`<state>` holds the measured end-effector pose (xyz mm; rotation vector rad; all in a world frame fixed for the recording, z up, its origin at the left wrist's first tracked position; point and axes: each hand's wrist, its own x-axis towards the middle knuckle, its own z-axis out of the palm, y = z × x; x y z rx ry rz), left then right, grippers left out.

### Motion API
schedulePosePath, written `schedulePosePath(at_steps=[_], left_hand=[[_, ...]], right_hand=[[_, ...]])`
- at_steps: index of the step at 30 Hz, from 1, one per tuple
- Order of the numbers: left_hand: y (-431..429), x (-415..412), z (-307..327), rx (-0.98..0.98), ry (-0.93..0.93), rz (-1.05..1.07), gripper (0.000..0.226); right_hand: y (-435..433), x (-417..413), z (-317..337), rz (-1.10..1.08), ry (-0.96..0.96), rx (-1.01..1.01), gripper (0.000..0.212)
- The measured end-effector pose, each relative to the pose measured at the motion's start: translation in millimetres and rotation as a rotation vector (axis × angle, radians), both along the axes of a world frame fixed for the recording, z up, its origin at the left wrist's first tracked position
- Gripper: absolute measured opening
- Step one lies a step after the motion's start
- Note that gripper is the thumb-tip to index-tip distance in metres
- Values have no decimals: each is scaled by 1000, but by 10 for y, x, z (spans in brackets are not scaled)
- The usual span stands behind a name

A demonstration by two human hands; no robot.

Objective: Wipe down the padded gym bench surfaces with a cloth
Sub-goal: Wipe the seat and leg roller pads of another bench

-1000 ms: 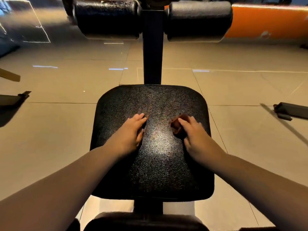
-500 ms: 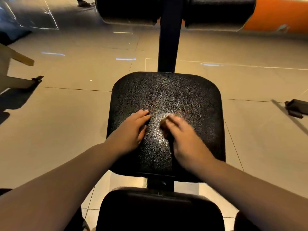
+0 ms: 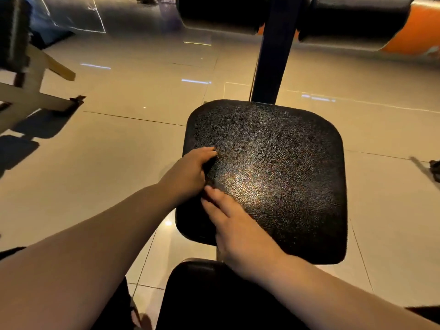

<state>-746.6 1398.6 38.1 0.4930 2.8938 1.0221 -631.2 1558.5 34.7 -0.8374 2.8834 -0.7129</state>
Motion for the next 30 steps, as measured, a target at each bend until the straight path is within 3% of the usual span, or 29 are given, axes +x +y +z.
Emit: schedulePosePath(at_steps=[2, 7, 10, 13, 18, 20, 24, 28, 30], left_hand=[[-4, -16, 42, 51, -25, 32, 63], [-31, 7, 113, 116, -33, 99, 58], [-45, -1, 105, 125, -23, 140, 55], [-29, -30, 68, 123, -21, 152, 54], [-15, -41, -34, 67, 1, 154, 57], [-24, -63, -58, 36, 3, 206, 58], [-14, -122, -90, 69, 16, 293, 58], [41, -146, -95, 42, 21, 308, 55], [78, -154, -87, 11, 41, 331, 54]], right_hand=[[98, -55, 25, 78, -22, 30, 67], [-163, -226, -96, -221, 49, -2, 66], [-402, -134, -139, 65, 20, 57, 68], [-118, -221, -2, 139, -16, 14, 70], [152, -755, 26, -312, 64, -41, 55], [-32, -842, 32, -310, 11, -27, 63], [-110, -888, -6, -56, -5, -31, 65], [142, -1427, 83, -369, 32, -11, 57], [30, -1563, 132, -393, 11, -3, 59]])
